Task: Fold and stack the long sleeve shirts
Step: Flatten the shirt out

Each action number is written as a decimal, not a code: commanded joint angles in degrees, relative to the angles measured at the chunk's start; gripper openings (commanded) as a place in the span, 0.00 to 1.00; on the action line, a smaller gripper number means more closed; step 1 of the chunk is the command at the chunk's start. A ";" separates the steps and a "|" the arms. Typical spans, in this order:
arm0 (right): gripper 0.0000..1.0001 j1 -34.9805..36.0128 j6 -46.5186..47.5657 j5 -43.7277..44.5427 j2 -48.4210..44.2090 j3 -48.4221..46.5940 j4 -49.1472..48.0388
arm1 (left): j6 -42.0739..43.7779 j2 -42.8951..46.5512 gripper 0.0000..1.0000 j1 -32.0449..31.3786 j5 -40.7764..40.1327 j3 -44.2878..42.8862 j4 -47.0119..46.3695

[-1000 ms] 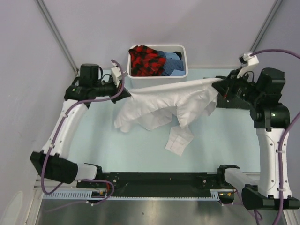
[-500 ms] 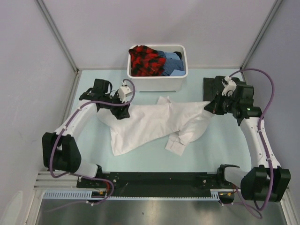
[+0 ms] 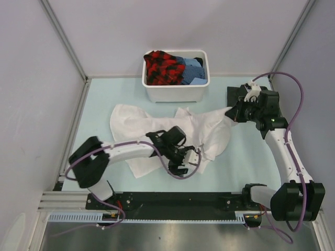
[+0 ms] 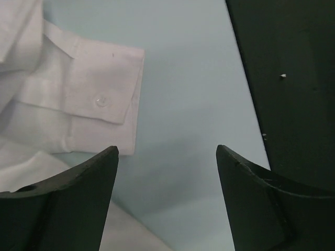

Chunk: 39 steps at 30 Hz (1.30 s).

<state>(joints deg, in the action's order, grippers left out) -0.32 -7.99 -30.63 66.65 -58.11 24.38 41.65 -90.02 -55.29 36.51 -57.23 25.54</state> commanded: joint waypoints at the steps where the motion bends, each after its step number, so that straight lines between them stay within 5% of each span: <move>1: 0.00 0.14 0.78 1.63 -1.44 -1.40 -1.71 | 1.86 -9.43 0.81 -4.11 -7.76 -6.12 -7.43; 10: 0.00 -0.30 3.15 1.19 -5.39 1.50 0.58 | -2.18 -19.57 0.74 -7.29 -19.18 -12.02 -13.23; 13: 0.00 -0.82 3.42 0.93 -5.57 1.86 0.67 | -1.49 -22.13 0.52 -7.29 -20.08 -12.64 -12.54; 16: 0.00 -1.44 4.03 0.31 -5.39 2.12 0.67 | 0.80 -21.26 0.17 -7.29 -15.89 -12.90 -6.85; 18: 0.00 -1.53 5.43 0.48 -5.31 2.03 1.63 | 1.86 -13.93 0.00 -7.12 -10.88 -12.64 -3.23; 21: 0.00 -2.05 7.72 0.66 -5.13 2.12 4.69 | -2.16 2.92 0.00 -6.24 2.04 -12.02 -0.23; 25: 0.00 -3.20 14.38 1.19 -5.48 3.52 9.45 | -18.94 11.52 0.00 1.74 9.80 -16.50 -6.36; 32: 0.00 -4.69 21.69 1.63 -5.57 3.09 16.74 | -31.96 3.73 0.00 23.62 0.85 -14.58 -8.31; 34: 0.00 -4.87 22.14 2.15 -5.13 3.26 16.93 | -27.79 2.48 0.00 26.72 8.28 -14.49 -4.22; 35: 0.00 -4.87 22.05 1.98 -4.69 3.44 16.06 | -19.76 4.13 0.08 25.68 9.53 -13.36 -2.88; 38: 0.00 -4.61 19.42 0.93 -3.29 4.23 13.25 | -8.91 5.73 0.61 16.64 7.44 -7.38 -0.76; 39: 0.00 -4.52 18.11 0.66 -2.67 3.88 12.80 | -6.69 4.69 0.71 12.18 7.26 -7.02 0.20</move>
<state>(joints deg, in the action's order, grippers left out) -4.91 11.20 -29.17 62.65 -53.91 39.51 22.37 -87.42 -30.92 40.23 -67.07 19.46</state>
